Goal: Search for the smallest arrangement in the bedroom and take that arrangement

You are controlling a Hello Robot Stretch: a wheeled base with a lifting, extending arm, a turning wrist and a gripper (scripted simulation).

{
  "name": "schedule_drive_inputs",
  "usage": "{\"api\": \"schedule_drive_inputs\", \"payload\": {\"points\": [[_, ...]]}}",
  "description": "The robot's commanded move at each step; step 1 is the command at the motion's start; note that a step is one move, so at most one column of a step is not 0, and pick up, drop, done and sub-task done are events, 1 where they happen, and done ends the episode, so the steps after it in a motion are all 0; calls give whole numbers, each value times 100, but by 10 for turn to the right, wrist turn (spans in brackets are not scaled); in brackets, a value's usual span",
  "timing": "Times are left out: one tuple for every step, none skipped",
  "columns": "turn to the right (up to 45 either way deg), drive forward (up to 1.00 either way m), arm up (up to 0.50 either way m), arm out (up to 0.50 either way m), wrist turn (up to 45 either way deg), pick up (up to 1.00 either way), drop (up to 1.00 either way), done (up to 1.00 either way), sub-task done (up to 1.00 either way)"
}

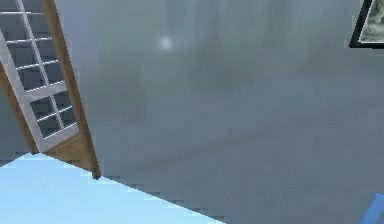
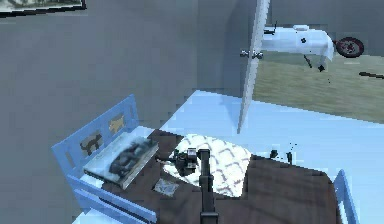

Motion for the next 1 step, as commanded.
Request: {"api": "schedule_drive_inputs", "payload": {"points": [[0, 0, -30, 0, 0, 0, 0, 0, 0]]}}
